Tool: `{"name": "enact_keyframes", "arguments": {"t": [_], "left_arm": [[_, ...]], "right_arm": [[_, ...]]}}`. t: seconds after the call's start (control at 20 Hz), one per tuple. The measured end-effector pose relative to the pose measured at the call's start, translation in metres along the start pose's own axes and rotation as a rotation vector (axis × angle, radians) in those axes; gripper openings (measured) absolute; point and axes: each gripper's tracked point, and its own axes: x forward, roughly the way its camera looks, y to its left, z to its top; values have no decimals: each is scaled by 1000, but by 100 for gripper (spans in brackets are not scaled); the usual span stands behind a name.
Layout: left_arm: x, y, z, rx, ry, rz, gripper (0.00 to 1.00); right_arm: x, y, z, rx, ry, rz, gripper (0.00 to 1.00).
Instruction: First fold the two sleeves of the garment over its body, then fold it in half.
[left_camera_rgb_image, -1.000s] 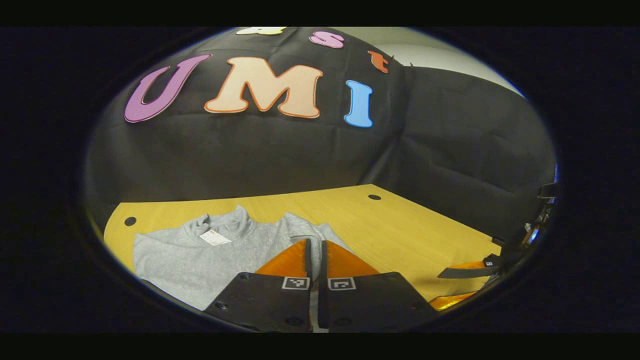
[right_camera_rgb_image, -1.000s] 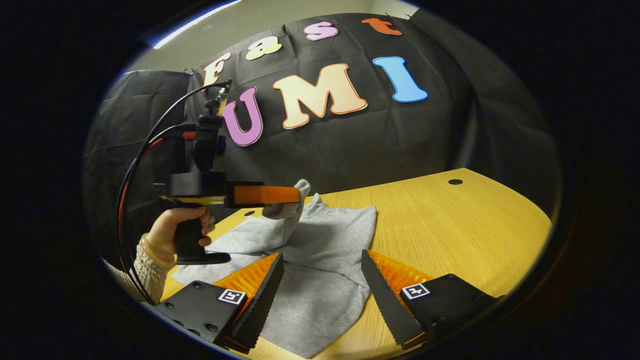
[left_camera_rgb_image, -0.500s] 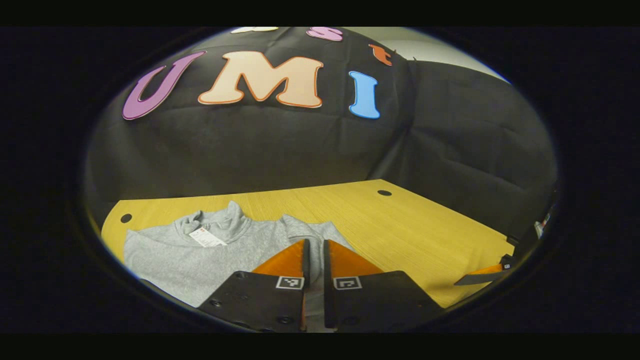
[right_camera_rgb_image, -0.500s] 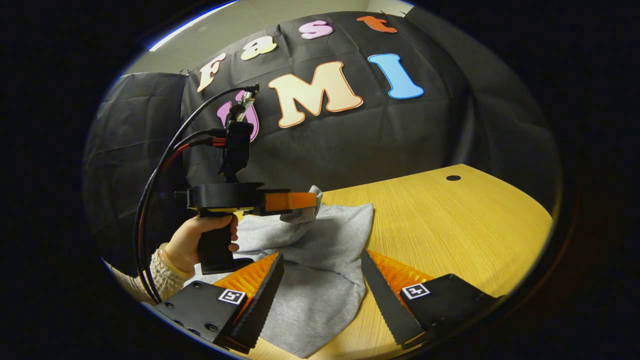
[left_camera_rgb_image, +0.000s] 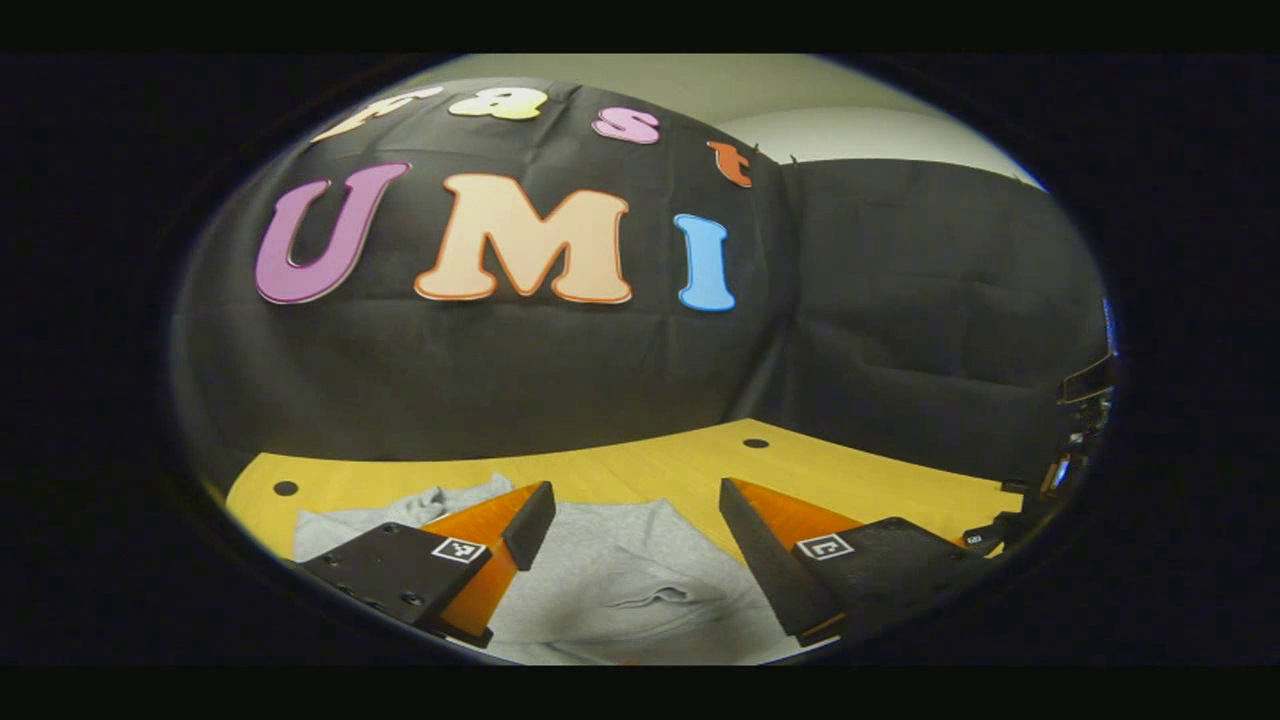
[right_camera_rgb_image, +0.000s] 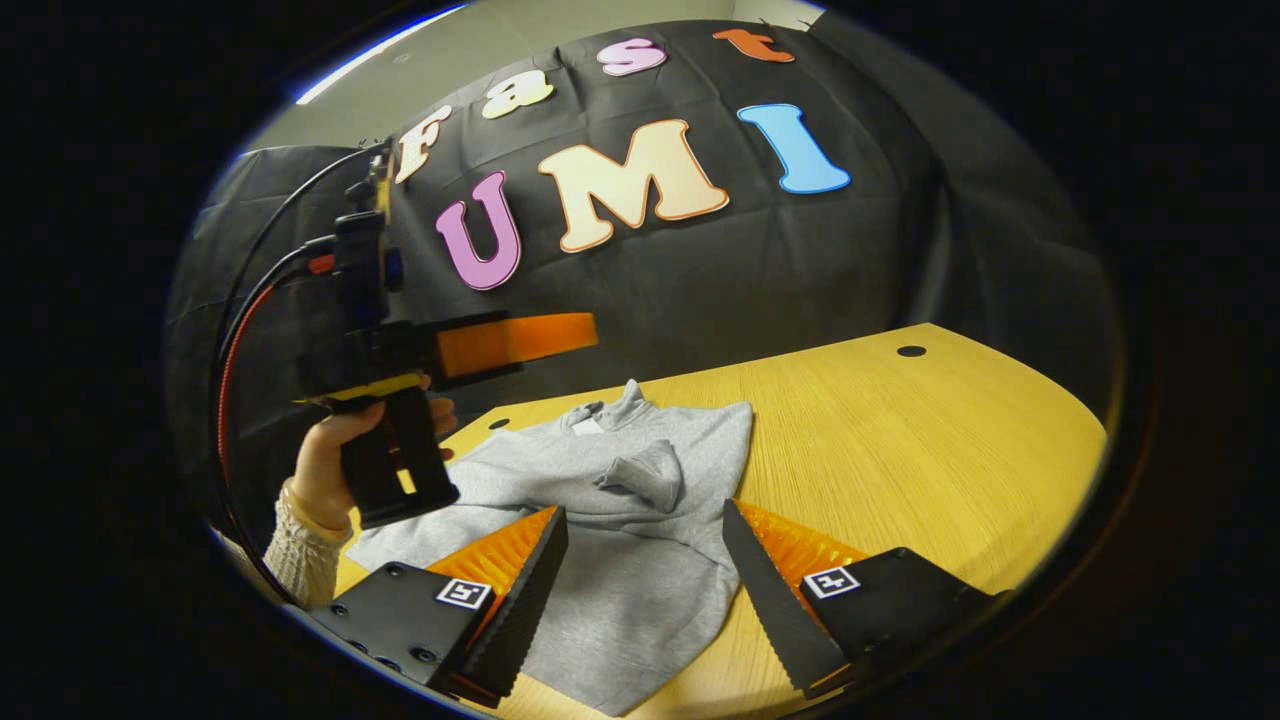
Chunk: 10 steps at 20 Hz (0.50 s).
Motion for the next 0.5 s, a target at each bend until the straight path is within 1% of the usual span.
{"name": "enact_keyframes", "arguments": {"t": [0.25, 0.5], "left_arm": [[-69, 37, -10, 56, 26, 64, 96], [-141, 63, -33, 60, 107, 128, 97]], "right_arm": [[0, 11, 0, -20, 11, 10, 97], [-1, 26, -11, -46, 39, 19, 97]]}}
